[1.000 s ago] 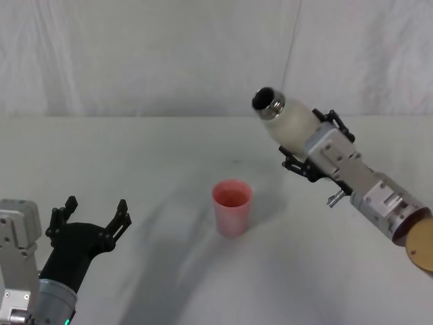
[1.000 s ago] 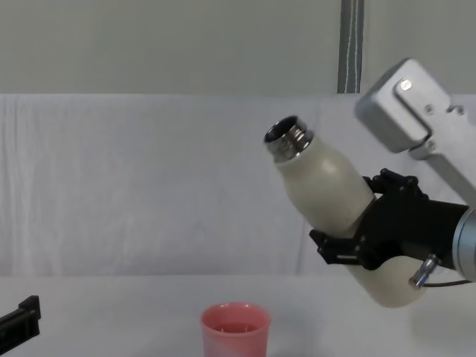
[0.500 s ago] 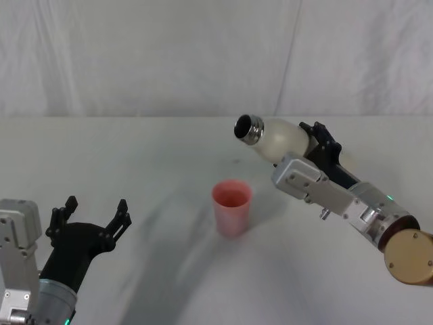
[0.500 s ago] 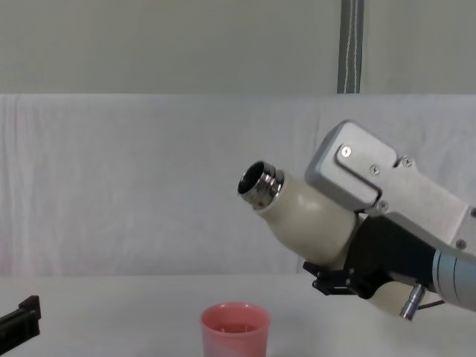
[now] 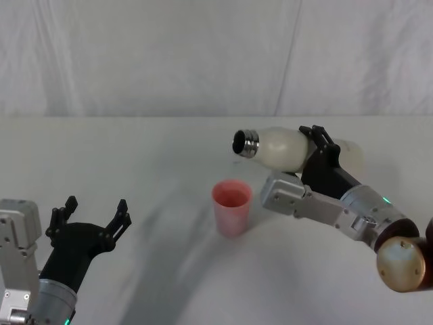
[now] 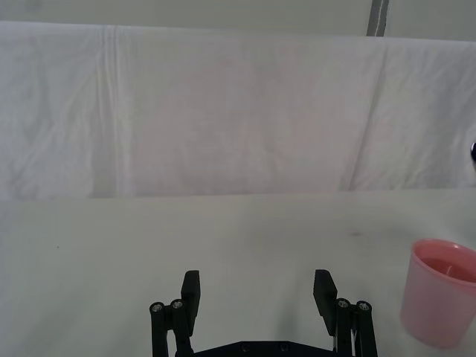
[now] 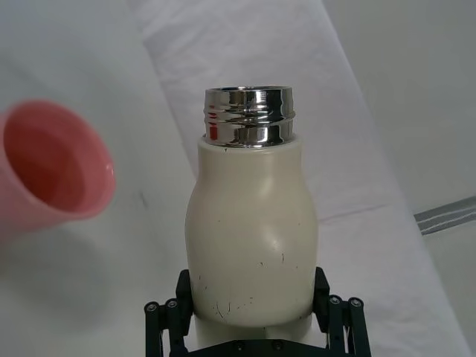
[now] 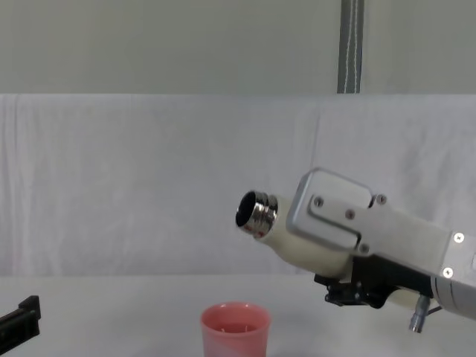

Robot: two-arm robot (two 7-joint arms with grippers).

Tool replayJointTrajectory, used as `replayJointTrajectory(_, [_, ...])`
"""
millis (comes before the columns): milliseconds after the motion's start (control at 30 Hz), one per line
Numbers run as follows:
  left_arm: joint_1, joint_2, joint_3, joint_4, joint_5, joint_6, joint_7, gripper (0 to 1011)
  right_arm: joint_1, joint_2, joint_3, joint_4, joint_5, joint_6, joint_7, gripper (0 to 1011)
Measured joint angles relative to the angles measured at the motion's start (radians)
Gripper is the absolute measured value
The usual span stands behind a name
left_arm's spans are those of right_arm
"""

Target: Grasp the thermos with one hand and pour water into the cup lid.

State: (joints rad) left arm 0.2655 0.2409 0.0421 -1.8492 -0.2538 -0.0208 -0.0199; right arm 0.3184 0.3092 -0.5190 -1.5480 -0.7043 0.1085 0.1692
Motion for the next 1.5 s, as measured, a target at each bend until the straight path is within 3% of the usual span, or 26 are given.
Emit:
replayJointTrajectory(233, [0.0,0.0,0.0,0.0,0.0,0.0,0.0,1001,-0.001,0.008,-0.015,0.0,-0.061,0.009,-0.005,950])
replayJointTrajectory(1500, [0.0,0.0,0.0,0.0,0.0,0.0,0.0,1001,0.004,0.013,-0.042,0.037,-0.163,0.018,-0.007,950])
